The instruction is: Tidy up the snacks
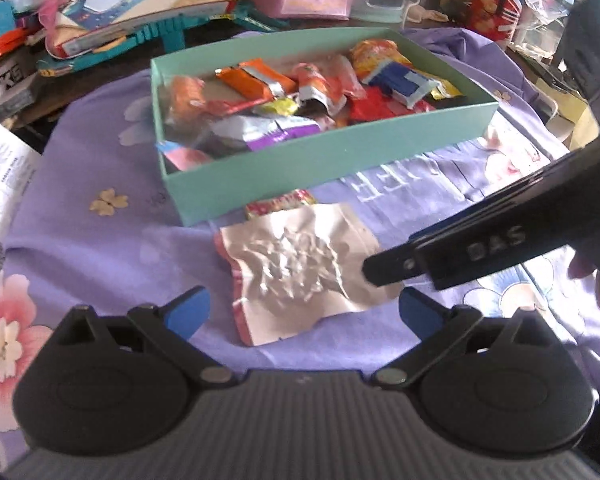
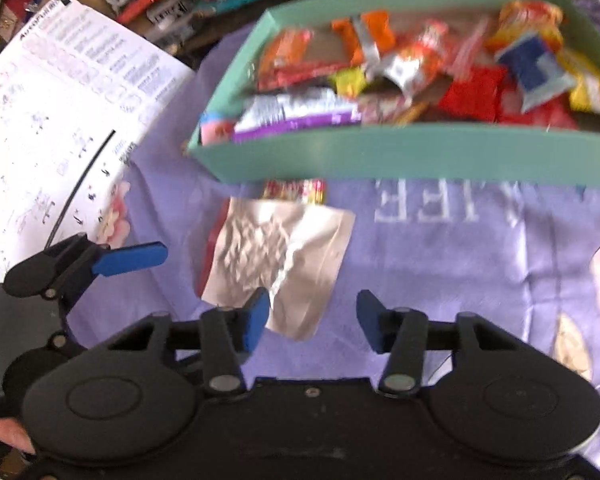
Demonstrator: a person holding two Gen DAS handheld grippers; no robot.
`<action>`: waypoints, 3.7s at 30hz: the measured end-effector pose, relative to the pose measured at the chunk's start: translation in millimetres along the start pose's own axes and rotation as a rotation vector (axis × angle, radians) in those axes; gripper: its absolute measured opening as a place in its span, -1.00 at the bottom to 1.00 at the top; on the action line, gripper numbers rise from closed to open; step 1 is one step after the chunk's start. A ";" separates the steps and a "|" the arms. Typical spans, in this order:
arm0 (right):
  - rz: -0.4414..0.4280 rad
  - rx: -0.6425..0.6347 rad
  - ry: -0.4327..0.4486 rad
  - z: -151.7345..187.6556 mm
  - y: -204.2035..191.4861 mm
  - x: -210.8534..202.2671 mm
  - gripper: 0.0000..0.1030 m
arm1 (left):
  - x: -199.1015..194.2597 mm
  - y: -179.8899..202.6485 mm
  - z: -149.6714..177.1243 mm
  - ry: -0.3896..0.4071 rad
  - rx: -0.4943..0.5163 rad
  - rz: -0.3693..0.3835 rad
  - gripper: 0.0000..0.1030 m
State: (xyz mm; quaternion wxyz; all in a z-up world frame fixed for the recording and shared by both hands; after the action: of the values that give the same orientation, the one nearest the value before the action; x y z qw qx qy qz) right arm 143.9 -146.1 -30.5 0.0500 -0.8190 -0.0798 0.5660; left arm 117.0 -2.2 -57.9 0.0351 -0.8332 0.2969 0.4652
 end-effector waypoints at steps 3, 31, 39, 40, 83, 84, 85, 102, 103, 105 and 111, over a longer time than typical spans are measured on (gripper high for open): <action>-0.035 0.041 -0.038 2.4 0.2 10.1 -0.36 | 4.5 -1.6 0.3 0.001 -0.006 0.012 0.99; -0.094 -0.018 0.026 -55.6 -31.1 1.1 -0.41 | 11.2 -20.0 -10.4 0.114 0.058 -0.087 -0.30; 0.037 0.002 0.052 -52.1 -8.9 20.5 -0.41 | -11.6 -57.9 -22.6 0.179 -0.103 -0.123 -0.30; 0.043 -0.039 0.052 -51.5 -15.3 23.4 -0.41 | -12.2 -62.8 -24.4 0.186 -0.124 -0.125 -0.25; 0.105 -0.407 0.169 -20.4 -53.8 -12.9 -0.77 | -26.2 -54.8 -41.7 0.107 -0.234 -0.089 -0.79; 0.102 -0.395 0.174 -18.7 -50.2 -20.0 -0.77 | -31.6 -51.3 -41.0 0.117 -0.232 -0.092 -0.79; 0.103 -0.381 0.183 -17.6 -45.6 -26.9 -0.77 | -36.1 -48.6 -40.7 0.123 -0.233 -0.091 -0.79; 0.177 -0.147 0.323 -57.3 65.1 -103.8 -0.77 | -51.1 4.3 -131.5 0.221 -0.115 -0.045 -0.78; 0.182 -0.137 0.326 -64.0 71.0 -104.5 -0.77 | -45.9 4.3 -142.0 0.220 -0.107 -0.046 -0.78; 0.195 -0.124 0.330 -75.7 79.4 -101.9 -0.77 | -36.3 1.7 -158.4 0.216 -0.097 -0.049 -0.78; 0.203 -0.098 0.323 -118.0 92.5 -80.8 -0.77 | 1.9 -18.3 -209.9 0.186 -0.096 -0.069 -0.78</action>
State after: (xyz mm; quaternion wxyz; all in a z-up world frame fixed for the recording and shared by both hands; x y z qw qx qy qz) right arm 233.0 -251.2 69.6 -0.0350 -0.9045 -0.0152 0.4247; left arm 285.7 -58.4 55.1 -0.0164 -0.8832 0.2472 0.3982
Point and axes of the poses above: each gripper's, at about its wrist camera, not at the fingertips, and x roughly the way its jaws point, y to its right, z to its underside, the point moved 1 cm from there along x, roughly the way its jaws point, and after that the axes turned 12 degrees about z, right-handed, at the moved point
